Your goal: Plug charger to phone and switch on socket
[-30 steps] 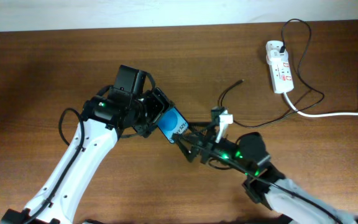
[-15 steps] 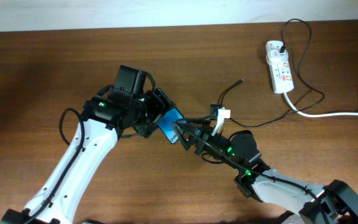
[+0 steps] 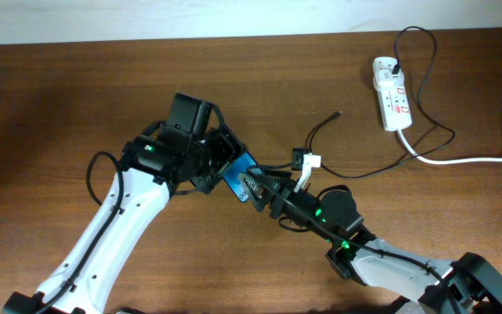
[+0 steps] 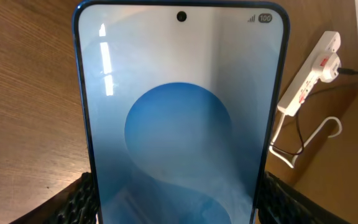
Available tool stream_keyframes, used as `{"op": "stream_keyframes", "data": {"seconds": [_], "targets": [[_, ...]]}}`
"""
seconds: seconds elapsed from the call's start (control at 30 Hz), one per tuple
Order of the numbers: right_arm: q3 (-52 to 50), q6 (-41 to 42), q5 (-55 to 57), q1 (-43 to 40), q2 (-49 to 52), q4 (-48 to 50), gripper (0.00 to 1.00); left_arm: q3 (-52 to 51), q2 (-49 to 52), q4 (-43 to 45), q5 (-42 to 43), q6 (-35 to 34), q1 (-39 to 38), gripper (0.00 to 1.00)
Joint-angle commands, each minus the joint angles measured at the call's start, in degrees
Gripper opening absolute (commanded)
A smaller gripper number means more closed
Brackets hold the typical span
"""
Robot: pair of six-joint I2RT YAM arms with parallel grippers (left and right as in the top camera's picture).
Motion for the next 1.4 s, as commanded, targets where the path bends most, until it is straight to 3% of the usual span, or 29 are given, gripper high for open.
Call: {"op": "stream_keyframes", "data": {"seconds": [0.0,0.17,0.47,1.37], "targets": [[0.83,0.20,1.79,0.68,0.42,0.04,0.67,0.04,-0.04,1.42,-3.28,-0.52,-1.66,0.36],[0.83,0.24,1.79,0.70,0.42,-0.04,0.55,0.04,-0.04,1.57,-3.82,-0.52,-1.77,0.35],[0.83,1.97,2.45,0.70,0.42,-0.04,0.52,0.04,1.36,1.84,-3.82,-4.00,-1.77,0.31],[1.16,3.63,7.67,2.49,0.42,-3.08,0.43,0.04,1.81,4.09,-6.80,-4.24,-3.87,0.33]]}}
